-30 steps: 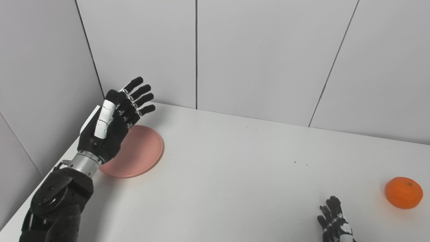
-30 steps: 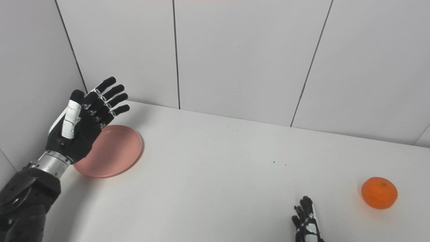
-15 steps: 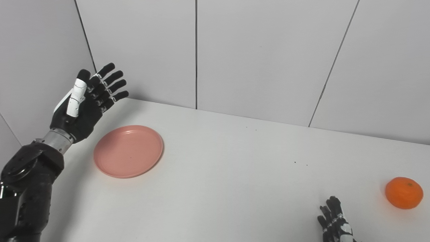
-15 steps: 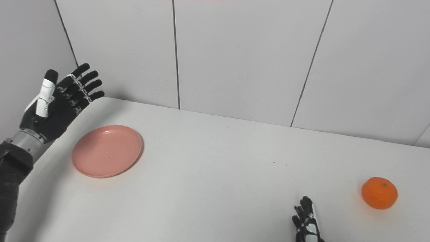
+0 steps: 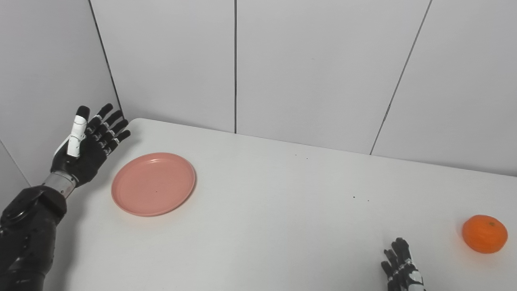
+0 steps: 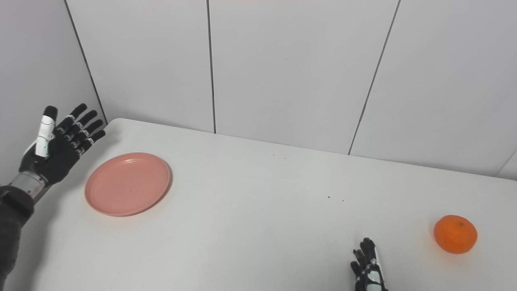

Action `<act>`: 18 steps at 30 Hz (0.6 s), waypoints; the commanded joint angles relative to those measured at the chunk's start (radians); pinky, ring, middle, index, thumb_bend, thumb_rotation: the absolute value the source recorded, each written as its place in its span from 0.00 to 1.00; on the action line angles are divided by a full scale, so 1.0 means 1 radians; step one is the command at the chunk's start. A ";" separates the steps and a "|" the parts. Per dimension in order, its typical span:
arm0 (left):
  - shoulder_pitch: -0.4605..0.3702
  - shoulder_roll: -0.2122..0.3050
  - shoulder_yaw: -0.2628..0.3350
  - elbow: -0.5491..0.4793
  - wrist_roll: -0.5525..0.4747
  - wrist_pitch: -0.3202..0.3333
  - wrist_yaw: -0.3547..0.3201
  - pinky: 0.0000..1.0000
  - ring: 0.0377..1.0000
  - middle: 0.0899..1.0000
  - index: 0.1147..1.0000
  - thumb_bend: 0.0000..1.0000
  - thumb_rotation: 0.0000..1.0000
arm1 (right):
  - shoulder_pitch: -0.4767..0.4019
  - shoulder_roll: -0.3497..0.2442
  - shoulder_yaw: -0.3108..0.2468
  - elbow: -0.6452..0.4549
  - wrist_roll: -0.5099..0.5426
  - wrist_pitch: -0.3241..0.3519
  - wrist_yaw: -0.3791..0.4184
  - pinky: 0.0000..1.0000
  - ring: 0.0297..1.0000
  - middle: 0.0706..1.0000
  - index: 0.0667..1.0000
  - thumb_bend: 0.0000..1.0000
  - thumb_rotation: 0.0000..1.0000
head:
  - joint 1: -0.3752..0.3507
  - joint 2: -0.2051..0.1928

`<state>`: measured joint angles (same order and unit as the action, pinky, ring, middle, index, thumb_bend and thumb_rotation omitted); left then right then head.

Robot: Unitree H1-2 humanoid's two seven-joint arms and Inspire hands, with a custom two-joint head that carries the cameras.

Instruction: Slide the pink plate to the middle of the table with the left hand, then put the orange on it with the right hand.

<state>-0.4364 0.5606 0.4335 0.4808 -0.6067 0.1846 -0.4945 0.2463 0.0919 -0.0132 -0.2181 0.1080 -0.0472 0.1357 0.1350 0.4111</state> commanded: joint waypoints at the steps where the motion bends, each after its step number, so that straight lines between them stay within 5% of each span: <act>1: -0.064 0.039 0.012 0.033 -0.019 -0.070 -0.059 0.91 1.00 1.00 1.00 0.96 0.76 | 0.081 -0.025 0.001 0.075 0.000 0.075 -0.013 1.00 1.00 1.00 0.99 0.71 1.00 | 0.001 0.001; 9: -0.102 0.025 0.012 0.180 -0.001 -0.144 -0.096 0.79 1.00 1.00 1.00 0.98 0.74 | 0.085 -0.025 0.002 0.069 0.000 0.076 -0.013 1.00 1.00 1.00 0.99 0.71 1.00 | -0.002 0.007; 18: -0.118 0.014 -0.002 0.284 0.006 -0.193 -0.135 1.00 1.00 1.00 1.00 1.00 0.74 | 0.089 -0.025 0.003 0.058 0.001 0.086 -0.013 1.00 1.00 1.00 0.98 0.71 1.00 | -0.003 0.016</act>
<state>-0.5037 0.5552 0.4305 0.7638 -0.5981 0.0444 -0.5914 0.2467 0.0919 -0.0122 -0.2189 0.1078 -0.0471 0.1353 0.1304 0.4264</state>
